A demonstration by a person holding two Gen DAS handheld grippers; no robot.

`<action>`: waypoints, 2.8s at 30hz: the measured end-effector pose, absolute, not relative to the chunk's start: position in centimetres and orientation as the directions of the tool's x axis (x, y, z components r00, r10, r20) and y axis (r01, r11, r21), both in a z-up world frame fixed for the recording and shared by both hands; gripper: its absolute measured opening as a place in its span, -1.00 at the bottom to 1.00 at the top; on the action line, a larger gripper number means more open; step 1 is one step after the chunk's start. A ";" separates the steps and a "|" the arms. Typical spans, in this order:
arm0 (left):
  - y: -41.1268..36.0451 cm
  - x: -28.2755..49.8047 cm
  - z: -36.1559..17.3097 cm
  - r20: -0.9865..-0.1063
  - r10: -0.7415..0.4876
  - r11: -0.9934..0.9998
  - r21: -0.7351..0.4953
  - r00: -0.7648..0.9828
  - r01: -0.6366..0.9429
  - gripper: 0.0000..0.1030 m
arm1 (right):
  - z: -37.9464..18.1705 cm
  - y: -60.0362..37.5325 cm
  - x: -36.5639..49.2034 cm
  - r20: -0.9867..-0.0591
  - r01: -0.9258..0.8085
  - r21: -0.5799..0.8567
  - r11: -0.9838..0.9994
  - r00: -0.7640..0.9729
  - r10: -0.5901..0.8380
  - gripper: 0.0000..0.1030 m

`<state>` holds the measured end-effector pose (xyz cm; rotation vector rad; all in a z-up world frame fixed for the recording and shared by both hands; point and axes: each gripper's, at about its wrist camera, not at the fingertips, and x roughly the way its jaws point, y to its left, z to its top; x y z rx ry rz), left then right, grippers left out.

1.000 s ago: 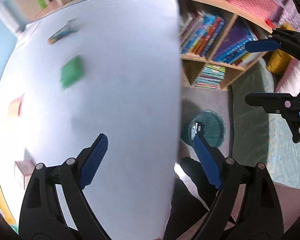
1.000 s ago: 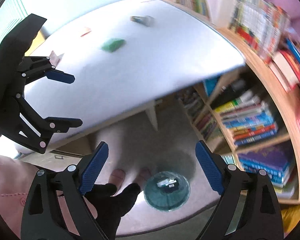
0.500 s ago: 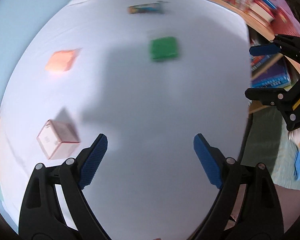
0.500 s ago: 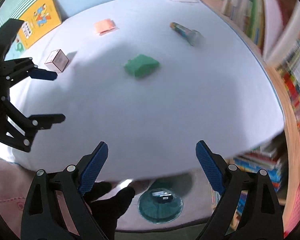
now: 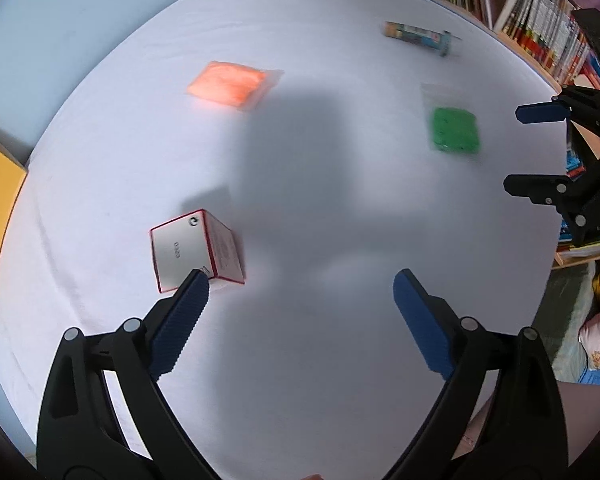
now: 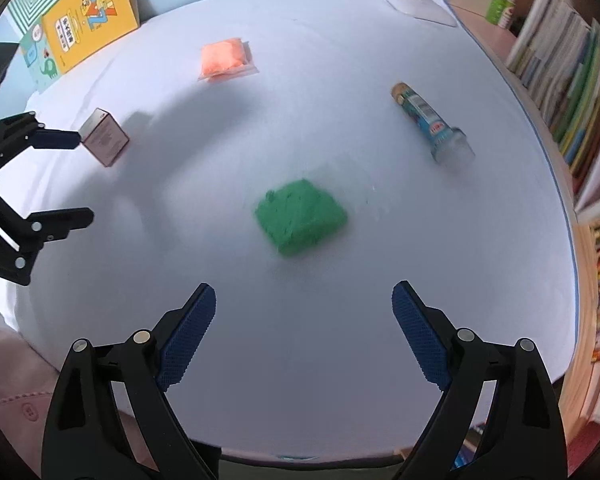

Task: Collect trash
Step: 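Move both open tools back over the table, then grasp the white-red box with the left tool while the right tool grasps the green bag, then carry the white-red box and green bag to the teal wastebasket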

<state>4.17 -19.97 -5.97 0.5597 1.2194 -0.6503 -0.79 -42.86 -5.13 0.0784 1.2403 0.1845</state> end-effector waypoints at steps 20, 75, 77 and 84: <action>-17.4 8.8 -4.1 -0.955 -0.163 0.798 0.021 0.249 0.602 0.78 | -7.0 -42.6 4.7 -0.942 -0.170 0.167 0.971 0.263 0.208 0.73; -19.2 5.9 -6.3 -0.977 -0.165 0.760 -0.040 0.134 0.648 -0.24 | -4.7 -43.0 0.4 -0.915 -0.130 0.128 0.983 0.366 0.168 0.13; -19.2 5.7 -5.9 -0.976 -0.170 0.752 -0.040 0.136 0.658 -0.24 | -4.4 -43.1 -0.4 -0.914 -0.118 0.125 0.985 0.372 0.160 0.13; -19.6 4.5 -5.1 -0.974 -0.184 0.706 -0.037 0.133 0.707 -0.24 | -3.6 -43.4 -3.2 -0.911 -0.067 0.124 0.990 0.388 0.140 0.13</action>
